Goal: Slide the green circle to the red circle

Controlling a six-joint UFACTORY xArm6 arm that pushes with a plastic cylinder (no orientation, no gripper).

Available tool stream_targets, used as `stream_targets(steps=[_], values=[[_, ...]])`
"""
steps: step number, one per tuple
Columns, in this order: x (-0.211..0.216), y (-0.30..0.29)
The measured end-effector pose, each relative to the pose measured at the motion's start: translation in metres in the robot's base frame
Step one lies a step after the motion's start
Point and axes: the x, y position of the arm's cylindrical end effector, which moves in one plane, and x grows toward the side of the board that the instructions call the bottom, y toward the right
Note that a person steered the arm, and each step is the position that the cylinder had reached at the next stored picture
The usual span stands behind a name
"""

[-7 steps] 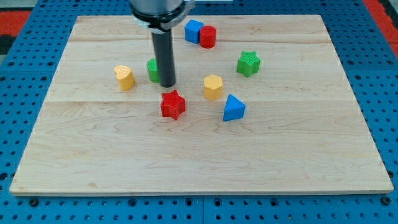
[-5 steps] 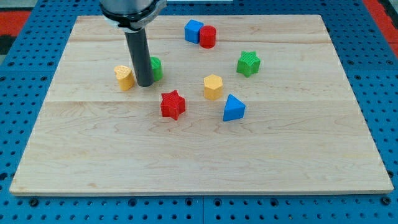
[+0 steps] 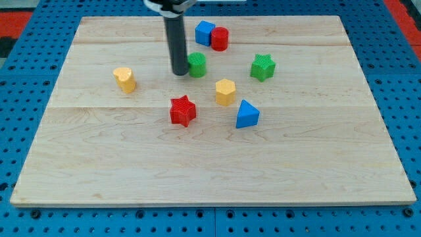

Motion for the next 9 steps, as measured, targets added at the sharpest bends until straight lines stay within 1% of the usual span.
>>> stream_targets(steps=[4,6,7,9], values=[[0.007,0.014],[0.008,0.051],[-0.001,0.064],[-0.054,0.066]])
